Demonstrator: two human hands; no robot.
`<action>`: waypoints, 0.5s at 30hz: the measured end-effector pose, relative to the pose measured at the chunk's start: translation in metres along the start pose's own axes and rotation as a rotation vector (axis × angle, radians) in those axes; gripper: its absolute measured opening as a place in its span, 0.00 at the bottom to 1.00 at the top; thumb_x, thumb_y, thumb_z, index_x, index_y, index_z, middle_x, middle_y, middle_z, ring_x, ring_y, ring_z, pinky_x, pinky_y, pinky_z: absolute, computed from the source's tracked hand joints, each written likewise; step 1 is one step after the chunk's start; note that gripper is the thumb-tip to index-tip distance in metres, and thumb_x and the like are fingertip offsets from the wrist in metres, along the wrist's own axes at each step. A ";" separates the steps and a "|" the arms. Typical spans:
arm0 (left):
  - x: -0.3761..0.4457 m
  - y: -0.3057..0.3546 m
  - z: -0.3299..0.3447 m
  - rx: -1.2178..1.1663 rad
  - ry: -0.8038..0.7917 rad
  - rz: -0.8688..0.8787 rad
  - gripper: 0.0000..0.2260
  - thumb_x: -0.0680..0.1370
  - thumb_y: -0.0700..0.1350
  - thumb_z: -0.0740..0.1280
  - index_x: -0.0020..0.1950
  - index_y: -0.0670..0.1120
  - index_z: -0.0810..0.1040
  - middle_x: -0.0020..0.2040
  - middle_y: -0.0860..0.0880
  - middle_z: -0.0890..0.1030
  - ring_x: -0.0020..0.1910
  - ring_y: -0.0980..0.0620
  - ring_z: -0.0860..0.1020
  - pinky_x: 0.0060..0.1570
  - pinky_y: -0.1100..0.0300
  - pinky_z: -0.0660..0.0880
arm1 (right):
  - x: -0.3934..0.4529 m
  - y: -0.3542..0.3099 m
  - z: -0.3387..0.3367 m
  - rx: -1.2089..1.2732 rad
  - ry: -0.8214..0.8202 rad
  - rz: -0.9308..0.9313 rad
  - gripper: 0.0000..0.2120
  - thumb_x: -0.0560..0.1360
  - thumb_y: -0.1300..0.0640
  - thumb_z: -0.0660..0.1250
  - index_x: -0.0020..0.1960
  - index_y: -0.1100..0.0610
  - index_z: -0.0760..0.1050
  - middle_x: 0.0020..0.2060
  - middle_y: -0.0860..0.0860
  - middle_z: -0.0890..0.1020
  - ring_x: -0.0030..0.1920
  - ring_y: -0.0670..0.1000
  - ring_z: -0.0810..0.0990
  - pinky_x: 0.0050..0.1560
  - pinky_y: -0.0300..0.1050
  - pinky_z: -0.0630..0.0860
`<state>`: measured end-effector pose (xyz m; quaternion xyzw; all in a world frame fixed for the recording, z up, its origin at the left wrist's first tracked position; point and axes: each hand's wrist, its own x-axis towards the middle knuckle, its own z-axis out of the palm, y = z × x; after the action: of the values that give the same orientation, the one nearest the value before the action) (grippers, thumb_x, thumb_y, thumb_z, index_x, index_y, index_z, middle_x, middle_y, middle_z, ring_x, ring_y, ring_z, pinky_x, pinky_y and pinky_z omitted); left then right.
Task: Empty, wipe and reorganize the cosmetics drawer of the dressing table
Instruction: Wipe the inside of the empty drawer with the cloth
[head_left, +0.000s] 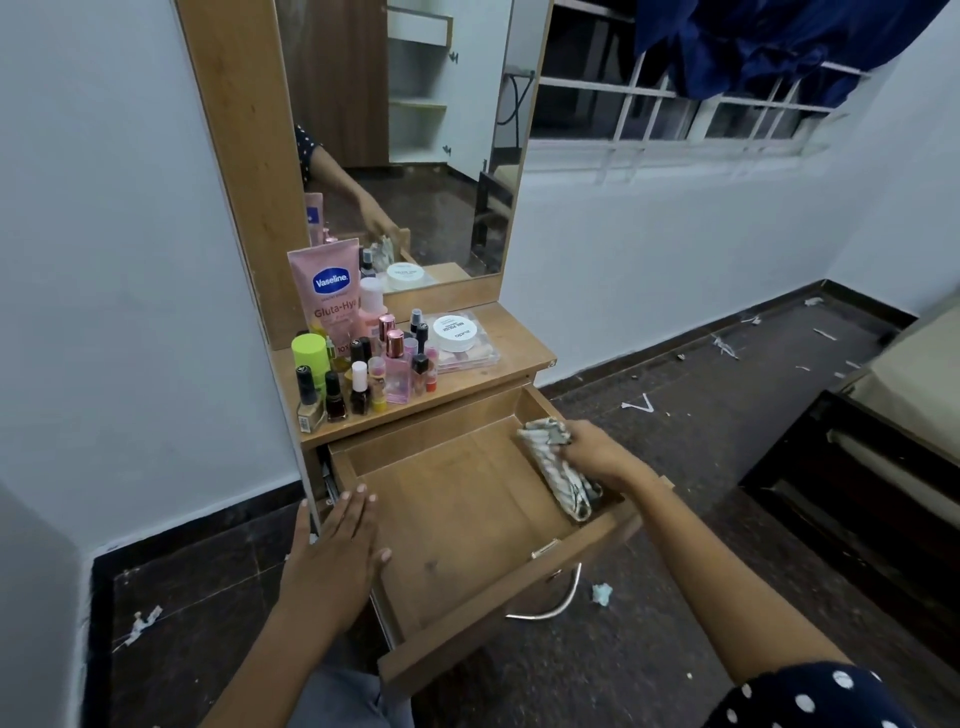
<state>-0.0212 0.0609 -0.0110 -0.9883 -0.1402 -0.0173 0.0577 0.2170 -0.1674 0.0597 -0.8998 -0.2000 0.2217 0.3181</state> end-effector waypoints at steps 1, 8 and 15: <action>-0.001 0.002 -0.006 0.006 -0.001 0.006 0.27 0.82 0.56 0.52 0.76 0.43 0.53 0.76 0.46 0.52 0.76 0.48 0.54 0.56 0.50 0.16 | -0.003 -0.002 -0.009 0.041 0.021 -0.019 0.12 0.78 0.64 0.57 0.54 0.57 0.78 0.49 0.54 0.83 0.48 0.52 0.81 0.53 0.50 0.78; 0.006 0.012 -0.017 0.150 -0.185 0.011 0.28 0.82 0.56 0.44 0.77 0.44 0.38 0.77 0.47 0.37 0.76 0.50 0.39 0.41 0.52 0.12 | -0.004 -0.041 -0.068 0.035 0.288 -0.211 0.12 0.80 0.60 0.57 0.61 0.61 0.74 0.51 0.56 0.80 0.50 0.55 0.78 0.51 0.47 0.73; 0.009 0.004 0.007 -0.041 -0.003 0.137 0.35 0.82 0.56 0.40 0.51 0.39 0.84 0.53 0.42 0.83 0.50 0.46 0.83 0.72 0.49 0.37 | 0.068 -0.070 -0.059 -0.347 0.516 -0.381 0.18 0.78 0.65 0.56 0.66 0.57 0.70 0.59 0.58 0.79 0.56 0.61 0.78 0.52 0.52 0.73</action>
<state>-0.0116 0.0599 -0.0181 -0.9966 -0.0721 -0.0148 0.0382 0.2884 -0.1115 0.1292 -0.9133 -0.3119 -0.1133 0.2361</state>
